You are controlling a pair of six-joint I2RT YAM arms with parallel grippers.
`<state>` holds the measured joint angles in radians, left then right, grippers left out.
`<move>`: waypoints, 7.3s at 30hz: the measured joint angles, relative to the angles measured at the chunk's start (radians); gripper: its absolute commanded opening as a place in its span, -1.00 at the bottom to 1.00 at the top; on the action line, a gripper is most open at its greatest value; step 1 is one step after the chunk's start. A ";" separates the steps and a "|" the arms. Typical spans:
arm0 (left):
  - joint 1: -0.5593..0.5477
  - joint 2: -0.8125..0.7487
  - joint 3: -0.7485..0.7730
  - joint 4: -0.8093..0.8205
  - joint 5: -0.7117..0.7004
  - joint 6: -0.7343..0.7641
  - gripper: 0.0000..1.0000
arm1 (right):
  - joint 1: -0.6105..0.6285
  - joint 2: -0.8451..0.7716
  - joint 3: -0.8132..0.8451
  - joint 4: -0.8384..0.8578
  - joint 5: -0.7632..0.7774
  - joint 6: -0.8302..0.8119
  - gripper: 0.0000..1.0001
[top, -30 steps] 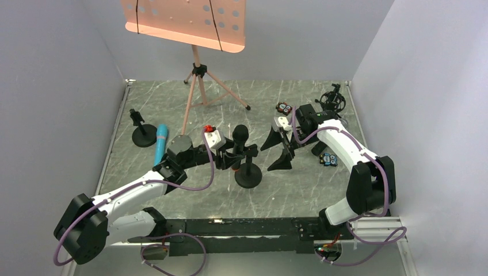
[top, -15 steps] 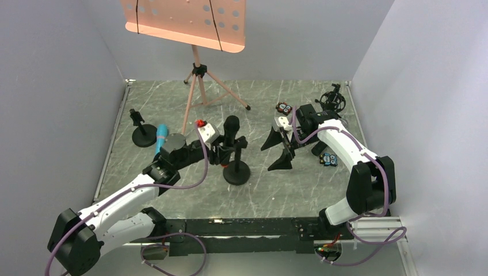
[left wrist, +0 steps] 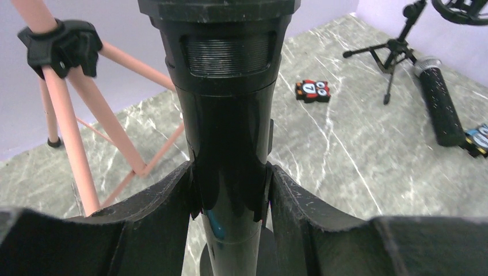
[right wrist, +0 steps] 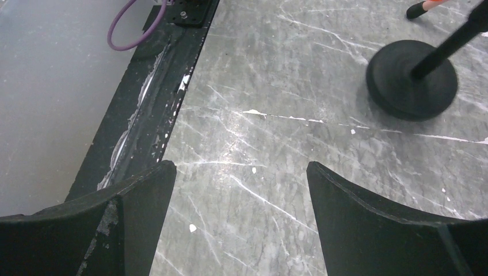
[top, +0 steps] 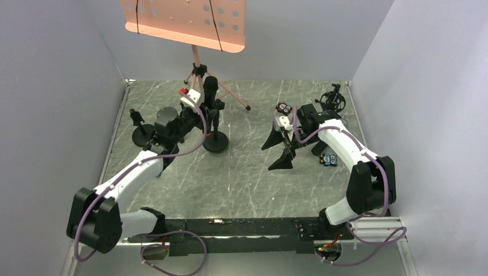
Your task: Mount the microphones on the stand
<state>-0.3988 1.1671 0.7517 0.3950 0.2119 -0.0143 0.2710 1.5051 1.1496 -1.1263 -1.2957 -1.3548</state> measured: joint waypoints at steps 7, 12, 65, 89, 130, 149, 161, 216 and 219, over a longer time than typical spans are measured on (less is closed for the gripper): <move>0.030 0.214 0.147 0.091 0.000 0.005 -1.00 | -0.004 0.000 0.000 -0.007 0.000 -0.007 0.80; 0.039 0.338 0.229 0.132 0.002 0.030 -1.00 | -0.008 0.000 0.000 -0.017 0.000 -0.012 0.80; 0.050 -0.761 -0.102 -0.788 -0.313 -0.214 0.99 | -0.131 -0.069 0.001 0.001 0.054 0.048 0.80; 0.648 -0.346 0.045 -0.906 -0.284 -0.307 0.87 | -0.138 -0.236 -0.147 0.301 0.200 0.418 0.81; 0.658 0.280 0.500 -0.885 -0.304 -0.180 -0.87 | -0.139 -0.283 -0.147 0.307 0.211 0.420 0.81; 0.661 0.088 0.515 -0.938 -0.346 -0.128 -1.00 | -0.139 -0.275 -0.147 0.304 0.189 0.415 0.81; 0.579 -0.278 0.440 -1.042 -0.147 -0.150 -1.00 | -0.173 -0.269 -0.147 0.257 0.166 0.360 0.81; -0.505 0.341 0.622 -0.713 -0.191 -0.225 0.76 | -0.474 -0.272 -0.083 0.019 0.071 0.169 0.82; -0.500 0.219 0.557 -0.708 -0.209 -0.209 0.86 | -0.481 -0.293 -0.078 0.018 0.100 0.210 0.82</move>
<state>-0.8986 1.3861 1.3083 -0.3134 0.0025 -0.2234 -0.2100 1.2118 1.0714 -1.1080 -1.1954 -1.1450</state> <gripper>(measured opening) 0.887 0.908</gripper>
